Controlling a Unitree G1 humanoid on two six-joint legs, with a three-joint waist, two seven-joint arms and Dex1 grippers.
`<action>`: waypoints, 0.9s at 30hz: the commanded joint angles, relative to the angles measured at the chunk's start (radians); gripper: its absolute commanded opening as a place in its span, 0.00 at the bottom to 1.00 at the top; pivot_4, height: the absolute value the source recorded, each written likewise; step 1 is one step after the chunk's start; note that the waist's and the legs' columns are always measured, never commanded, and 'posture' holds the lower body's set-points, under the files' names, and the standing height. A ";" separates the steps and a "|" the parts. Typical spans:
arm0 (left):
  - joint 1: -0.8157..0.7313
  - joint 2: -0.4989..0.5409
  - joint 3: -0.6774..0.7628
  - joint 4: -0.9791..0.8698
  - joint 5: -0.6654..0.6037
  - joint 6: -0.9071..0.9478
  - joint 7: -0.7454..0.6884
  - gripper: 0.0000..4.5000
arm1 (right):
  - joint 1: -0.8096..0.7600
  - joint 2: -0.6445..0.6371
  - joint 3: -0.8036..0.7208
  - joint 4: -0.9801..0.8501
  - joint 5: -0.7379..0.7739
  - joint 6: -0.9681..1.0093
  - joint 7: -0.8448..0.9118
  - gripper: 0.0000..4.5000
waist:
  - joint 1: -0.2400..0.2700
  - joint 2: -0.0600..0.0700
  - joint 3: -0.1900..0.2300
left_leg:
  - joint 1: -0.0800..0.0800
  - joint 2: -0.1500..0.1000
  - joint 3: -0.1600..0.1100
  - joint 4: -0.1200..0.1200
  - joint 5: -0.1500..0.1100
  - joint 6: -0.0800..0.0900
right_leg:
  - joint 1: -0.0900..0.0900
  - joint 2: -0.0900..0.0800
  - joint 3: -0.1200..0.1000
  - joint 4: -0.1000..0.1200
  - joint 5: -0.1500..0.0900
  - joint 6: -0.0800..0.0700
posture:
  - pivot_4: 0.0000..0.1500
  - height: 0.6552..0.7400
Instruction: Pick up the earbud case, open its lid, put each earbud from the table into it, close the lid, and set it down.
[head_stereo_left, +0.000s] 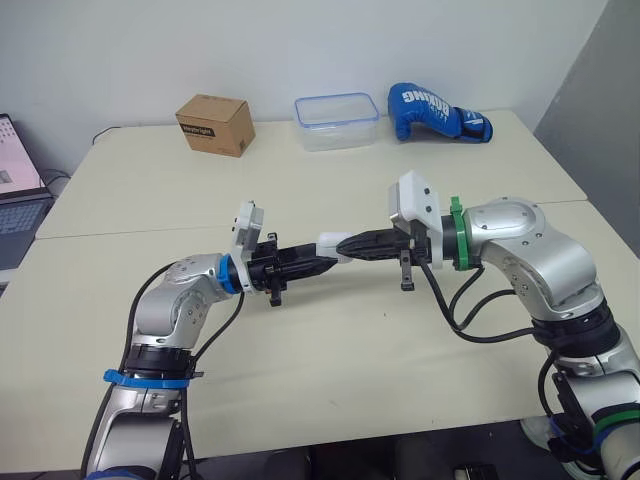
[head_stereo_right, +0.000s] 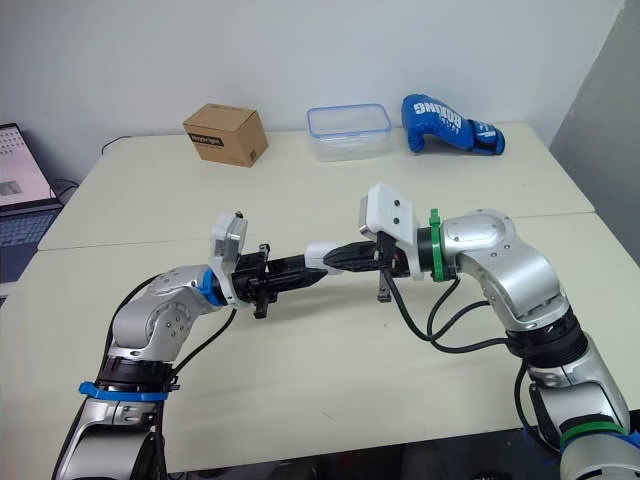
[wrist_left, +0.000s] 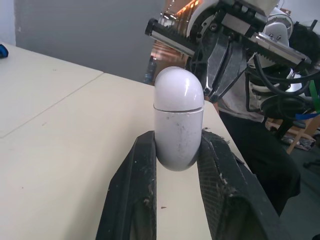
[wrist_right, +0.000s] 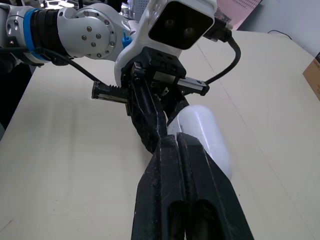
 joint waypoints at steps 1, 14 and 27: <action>-0.029 0.018 -0.009 -0.026 0.014 0.072 0.074 0.18 | 0.015 -0.058 -0.075 -0.074 0.069 0.052 0.033 0.01 | 0.004 0.000 0.000 | 0.000 0.000 0.000 0.000 0.000 0.000 | 0.000 0.000 0.000 0.000 0.000 0.000 | 1.00 0.89; -0.210 -0.030 -0.090 0.130 0.024 0.587 0.328 0.18 | 0.212 -0.153 -0.258 -0.096 0.153 0.198 -0.090 0.01 | 0.002 -0.001 0.000 | 0.000 0.000 0.001 0.000 0.000 0.000 | 0.000 0.000 0.000 0.000 0.000 0.000 | 1.00 0.89; -0.271 -0.087 -0.104 0.300 0.104 0.568 0.367 0.18 | 0.318 -0.176 -0.254 -0.109 0.141 0.209 -0.148 0.01 | 0.003 -0.001 0.001 | 0.000 -0.001 0.001 0.000 0.000 0.000 | 0.000 0.000 0.000 0.000 0.000 0.000 | 1.00 0.89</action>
